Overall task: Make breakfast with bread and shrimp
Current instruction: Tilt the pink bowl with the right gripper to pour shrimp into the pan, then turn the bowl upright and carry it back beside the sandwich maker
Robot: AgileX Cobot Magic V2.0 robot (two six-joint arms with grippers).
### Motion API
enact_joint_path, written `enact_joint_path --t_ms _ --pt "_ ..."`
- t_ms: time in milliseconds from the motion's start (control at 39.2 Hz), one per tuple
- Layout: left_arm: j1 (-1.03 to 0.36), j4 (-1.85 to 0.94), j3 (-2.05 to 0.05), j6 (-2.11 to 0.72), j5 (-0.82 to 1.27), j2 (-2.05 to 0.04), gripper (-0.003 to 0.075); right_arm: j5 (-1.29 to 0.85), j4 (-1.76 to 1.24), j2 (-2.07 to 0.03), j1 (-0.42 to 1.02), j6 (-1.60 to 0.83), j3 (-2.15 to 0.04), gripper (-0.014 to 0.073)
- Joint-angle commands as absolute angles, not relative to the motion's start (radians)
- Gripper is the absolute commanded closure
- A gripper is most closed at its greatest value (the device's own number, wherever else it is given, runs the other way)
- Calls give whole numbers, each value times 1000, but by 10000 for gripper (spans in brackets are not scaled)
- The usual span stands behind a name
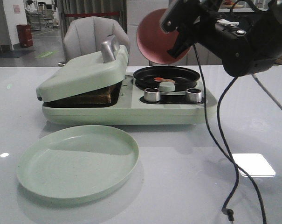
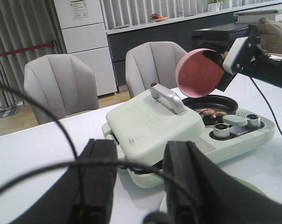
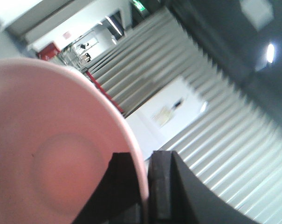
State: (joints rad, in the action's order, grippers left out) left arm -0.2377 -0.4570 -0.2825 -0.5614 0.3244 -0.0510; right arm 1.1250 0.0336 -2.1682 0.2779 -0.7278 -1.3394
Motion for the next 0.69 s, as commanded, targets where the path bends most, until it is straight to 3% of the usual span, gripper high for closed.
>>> enact_joint_path --t_ms 0,153,229,662 --pt "-245 -475 -309 -550 257 -61 407 1200 -62 -2106 271 -414 -1372 475" --pt "-245 -475 -309 -550 257 -61 407 1000 -84 -2079 260 57 -1372 475" --pt "-245 -475 -309 -550 257 -61 407 870 -82 -2056 255 181 -1372 475" --pt "-245 -475 -309 -550 257 -61 407 13 -81 -1760 178 199 -1372 475"
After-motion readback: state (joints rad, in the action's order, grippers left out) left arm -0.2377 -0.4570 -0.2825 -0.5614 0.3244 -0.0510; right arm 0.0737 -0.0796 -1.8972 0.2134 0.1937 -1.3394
